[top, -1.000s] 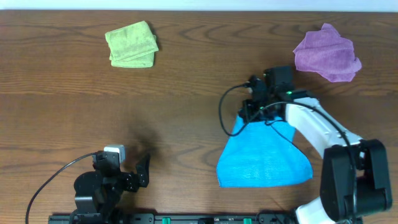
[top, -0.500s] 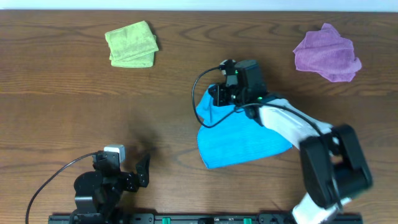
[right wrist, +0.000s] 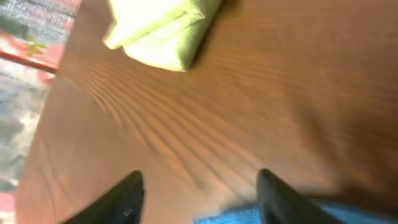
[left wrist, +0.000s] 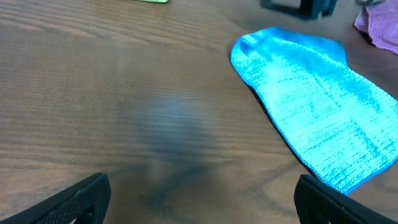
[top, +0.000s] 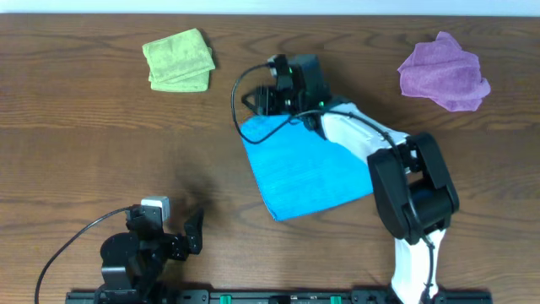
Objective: Fold the cloth
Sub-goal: 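Pull the blue cloth corner up-left to spread it flat, then move both grippers to the near corners of the blue cloth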
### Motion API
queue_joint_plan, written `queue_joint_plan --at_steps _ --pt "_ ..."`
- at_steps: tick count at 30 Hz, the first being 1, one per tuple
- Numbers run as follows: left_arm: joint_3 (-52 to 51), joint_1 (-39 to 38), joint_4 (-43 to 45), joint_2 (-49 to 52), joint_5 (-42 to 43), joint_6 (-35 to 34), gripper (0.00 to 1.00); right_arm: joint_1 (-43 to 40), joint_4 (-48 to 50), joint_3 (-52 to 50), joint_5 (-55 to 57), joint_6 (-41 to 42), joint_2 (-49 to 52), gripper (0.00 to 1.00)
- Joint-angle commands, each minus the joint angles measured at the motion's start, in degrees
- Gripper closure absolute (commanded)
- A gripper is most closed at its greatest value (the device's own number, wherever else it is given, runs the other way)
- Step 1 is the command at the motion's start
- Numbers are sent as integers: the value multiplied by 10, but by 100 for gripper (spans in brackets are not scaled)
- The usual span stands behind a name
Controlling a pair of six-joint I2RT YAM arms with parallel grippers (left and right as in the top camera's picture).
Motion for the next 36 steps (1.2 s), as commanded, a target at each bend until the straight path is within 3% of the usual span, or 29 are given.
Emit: queue_joint_plan --at_steps 1,11,22,27,32,36 --pt "-3 -1 6 -4 4 -27 5 -8 -49 34 -16 -47 -28 33" --pt "75 -1 26 69 30 -70 4 -66 -316 49 69 -138 -143 35" --pt "288 -1 -31 384 112 -68 4 -160 -574 27 119 -221 -264 40" --pt "317 -1 -27 484 189 -78 5 -207 -581 -49 103 -226 -326 41" --pt "316 -1 6 560 305 -89 5 -266 -531 -178 51 -221 -417 41" --pt "289 -2 41 617 339 -106 5 -323 -490 -285 10 -194 -495 39"
